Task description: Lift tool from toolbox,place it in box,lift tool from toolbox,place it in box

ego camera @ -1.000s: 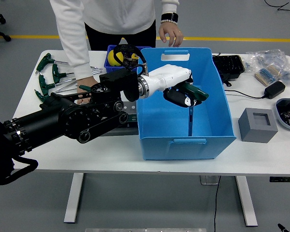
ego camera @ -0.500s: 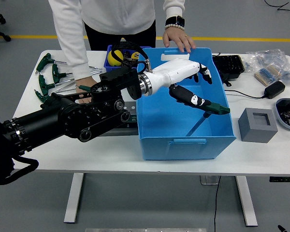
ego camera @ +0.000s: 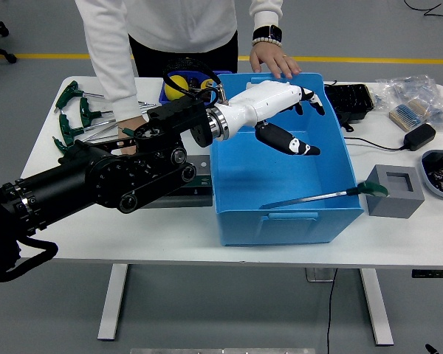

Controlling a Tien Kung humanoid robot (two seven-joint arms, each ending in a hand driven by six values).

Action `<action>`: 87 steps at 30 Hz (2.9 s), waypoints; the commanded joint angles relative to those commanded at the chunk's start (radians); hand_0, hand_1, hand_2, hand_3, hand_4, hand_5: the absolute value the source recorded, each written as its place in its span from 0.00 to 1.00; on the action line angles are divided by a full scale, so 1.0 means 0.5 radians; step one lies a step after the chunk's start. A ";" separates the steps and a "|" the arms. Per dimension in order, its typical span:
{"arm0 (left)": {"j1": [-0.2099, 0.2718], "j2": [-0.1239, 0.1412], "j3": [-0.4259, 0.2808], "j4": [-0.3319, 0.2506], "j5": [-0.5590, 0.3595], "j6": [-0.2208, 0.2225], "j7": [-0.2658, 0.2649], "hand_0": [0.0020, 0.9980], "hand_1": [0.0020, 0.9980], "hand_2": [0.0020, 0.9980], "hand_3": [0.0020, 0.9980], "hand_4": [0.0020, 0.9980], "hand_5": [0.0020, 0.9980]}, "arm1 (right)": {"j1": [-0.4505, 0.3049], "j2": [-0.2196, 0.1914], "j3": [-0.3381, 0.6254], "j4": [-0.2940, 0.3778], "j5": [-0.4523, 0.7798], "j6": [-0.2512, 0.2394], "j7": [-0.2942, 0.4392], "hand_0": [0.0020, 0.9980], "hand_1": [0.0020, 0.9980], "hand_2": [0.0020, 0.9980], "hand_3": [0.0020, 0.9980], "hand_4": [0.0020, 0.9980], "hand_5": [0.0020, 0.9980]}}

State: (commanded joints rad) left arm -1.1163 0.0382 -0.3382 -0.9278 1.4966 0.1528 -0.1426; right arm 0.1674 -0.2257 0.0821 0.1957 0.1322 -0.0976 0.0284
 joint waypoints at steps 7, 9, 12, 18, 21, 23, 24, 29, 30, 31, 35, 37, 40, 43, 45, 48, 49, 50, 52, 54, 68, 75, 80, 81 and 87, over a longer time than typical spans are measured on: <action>0.010 0.032 -0.039 -0.007 0.068 -0.032 0.029 0.58 0.65 0.79 0.71 0.94 0.60 | 0.002 0.001 -0.010 -0.003 0.022 0.000 0.009 0.72 0.71 0.78 0.71 0.95 0.82; 0.022 0.052 -0.061 -0.008 0.105 -0.046 0.042 0.58 0.65 0.79 0.71 0.94 0.60 | -0.001 0.003 -0.011 -0.004 0.029 0.000 0.010 0.72 0.71 0.78 0.71 0.95 0.82; 0.048 0.101 -0.094 -0.010 0.169 -0.079 0.069 0.57 0.63 0.74 0.71 0.94 0.62 | -0.010 0.007 -0.016 -0.007 0.045 0.000 0.013 0.72 0.70 0.78 0.71 0.95 0.82; 0.126 0.265 -0.160 -0.094 0.329 -0.108 0.063 0.56 0.61 0.69 0.69 0.94 0.63 | -0.021 0.017 -0.021 -0.011 0.062 0.000 0.014 0.72 0.70 0.78 0.71 0.95 0.82; 0.185 0.378 -0.239 -0.174 0.401 -0.095 0.022 0.56 0.61 0.69 0.69 0.94 0.63 | -0.031 0.022 -0.029 -0.013 0.089 0.002 0.017 0.72 0.70 0.78 0.71 0.95 0.82; 0.225 0.453 -0.305 -0.230 0.455 -0.095 0.006 0.56 0.61 0.69 0.69 0.94 0.63 | -0.037 0.025 -0.037 -0.014 0.102 0.002 0.020 0.72 0.70 0.78 0.71 0.95 0.82; 0.246 0.493 -0.341 -0.258 0.478 -0.095 0.001 0.55 0.57 0.64 0.66 0.94 0.65 | -0.040 0.028 -0.034 -0.015 0.102 0.002 0.019 0.72 0.71 0.78 0.71 0.95 0.82; 0.300 0.660 -0.432 -0.344 0.552 -0.128 -0.003 0.55 0.57 0.64 0.66 0.94 0.65 | -0.054 0.035 -0.017 -0.015 0.083 0.002 0.011 0.72 0.71 0.78 0.71 0.95 0.82; 0.309 0.686 -0.439 -0.360 0.557 -0.132 -0.004 0.56 0.55 0.62 0.62 0.94 0.68 | -0.056 0.037 -0.007 -0.016 0.069 0.000 0.007 0.72 0.71 0.78 0.71 0.94 0.82; 0.317 0.707 -0.446 -0.372 0.555 -0.135 -0.007 0.56 0.55 0.62 0.62 0.94 0.68 | -0.058 0.039 0.000 -0.016 0.057 -0.001 0.003 0.72 0.71 0.78 0.71 0.94 0.82; 0.337 0.771 -0.448 -0.392 0.546 -0.151 -0.020 0.56 0.55 0.62 0.62 0.94 0.68 | -0.066 0.044 0.030 -0.017 0.018 -0.002 -0.010 0.72 0.71 0.78 0.71 0.94 0.82; 0.336 0.790 -0.428 -0.389 0.545 -0.159 -0.028 0.58 0.57 0.63 0.59 0.94 0.66 | -0.067 0.045 0.039 -0.018 0.004 -0.003 -0.014 0.72 0.71 0.78 0.71 0.94 0.82; 0.329 0.810 -0.390 -0.376 0.544 -0.169 -0.041 0.58 0.57 0.63 0.59 0.94 0.66 | -0.066 0.047 0.050 -0.019 -0.009 -0.003 -0.020 0.72 0.71 0.78 0.71 0.94 0.82; 0.314 0.821 -0.330 -0.355 0.556 -0.202 -0.036 0.64 0.61 0.65 0.56 0.93 0.67 | -0.065 0.048 0.061 -0.020 -0.020 -0.004 -0.024 0.72 0.71 0.78 0.71 0.94 0.82; 0.317 0.812 -0.314 -0.338 0.585 -0.241 -0.008 0.64 0.61 0.65 0.56 0.93 0.67 | -0.066 0.049 0.065 -0.020 -0.020 -0.004 -0.026 0.72 0.71 0.78 0.71 0.94 0.82; 0.325 0.796 -0.306 -0.305 0.609 -0.293 0.015 0.72 0.64 0.69 0.55 0.90 0.62 | -0.068 0.050 0.062 -0.020 -0.010 -0.004 -0.025 0.72 0.71 0.78 0.71 0.94 0.82; 0.325 0.792 -0.296 -0.292 0.621 -0.306 0.018 0.72 0.64 0.69 0.55 0.90 0.62 | -0.067 0.050 0.061 -0.019 -0.011 -0.004 -0.024 0.72 0.71 0.78 0.71 0.94 0.82; 0.324 0.790 -0.283 -0.279 0.636 -0.317 0.021 0.72 0.64 0.69 0.55 0.90 0.62 | -0.068 0.050 0.060 -0.019 -0.010 -0.004 -0.024 0.72 0.71 0.78 0.71 0.94 0.82; 0.318 0.788 -0.255 -0.255 0.668 -0.331 0.029 0.72 0.64 0.69 0.55 0.90 0.62 | -0.069 0.050 0.061 -0.019 -0.008 -0.004 -0.024 0.72 0.71 0.78 0.71 0.94 0.82; 0.312 0.786 -0.211 -0.212 0.700 -0.340 0.042 0.75 0.66 0.68 0.52 0.84 0.55 | -0.069 0.049 0.058 -0.018 -0.004 -0.003 -0.023 0.72 0.71 0.78 0.70 0.94 0.82; 0.284 0.794 0.013 -0.089 0.808 -0.358 0.057 0.76 0.64 0.60 0.48 0.79 0.48 | -0.073 0.053 0.083 -0.017 -0.033 -0.008 -0.031 0.72 0.71 0.78 0.70 0.94 0.82; 0.251 0.790 0.068 -0.044 0.869 -0.347 0.058 0.76 0.63 0.58 0.48 0.80 0.49 | -0.063 0.050 0.070 -0.016 -0.009 -0.006 -0.026 0.72 0.71 0.78 0.70 0.94 0.82; 0.245 0.794 0.096 -0.005 0.920 -0.324 0.057 0.76 0.62 0.58 0.47 0.79 0.49 | -0.060 0.049 0.052 -0.016 0.019 -0.004 -0.020 0.72 0.70 0.78 0.70 0.94 0.82; 0.241 0.795 0.110 0.002 0.937 -0.320 0.061 0.76 0.62 0.58 0.47 0.79 0.49 | -0.059 0.049 0.050 -0.016 0.022 -0.004 -0.019 0.72 0.70 0.78 0.70 0.94 0.82; 0.241 0.804 0.158 0.007 0.969 -0.314 0.073 0.76 0.61 0.58 0.46 0.80 0.50 | -0.056 0.048 0.046 -0.017 0.029 -0.003 -0.018 0.72 0.70 0.78 0.70 0.94 0.82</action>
State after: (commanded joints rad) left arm -0.9956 0.4403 -0.2590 -0.9244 1.9813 -0.0042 -0.1061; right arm 0.1396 -0.2018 0.1050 0.1871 0.1467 -0.0990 0.0194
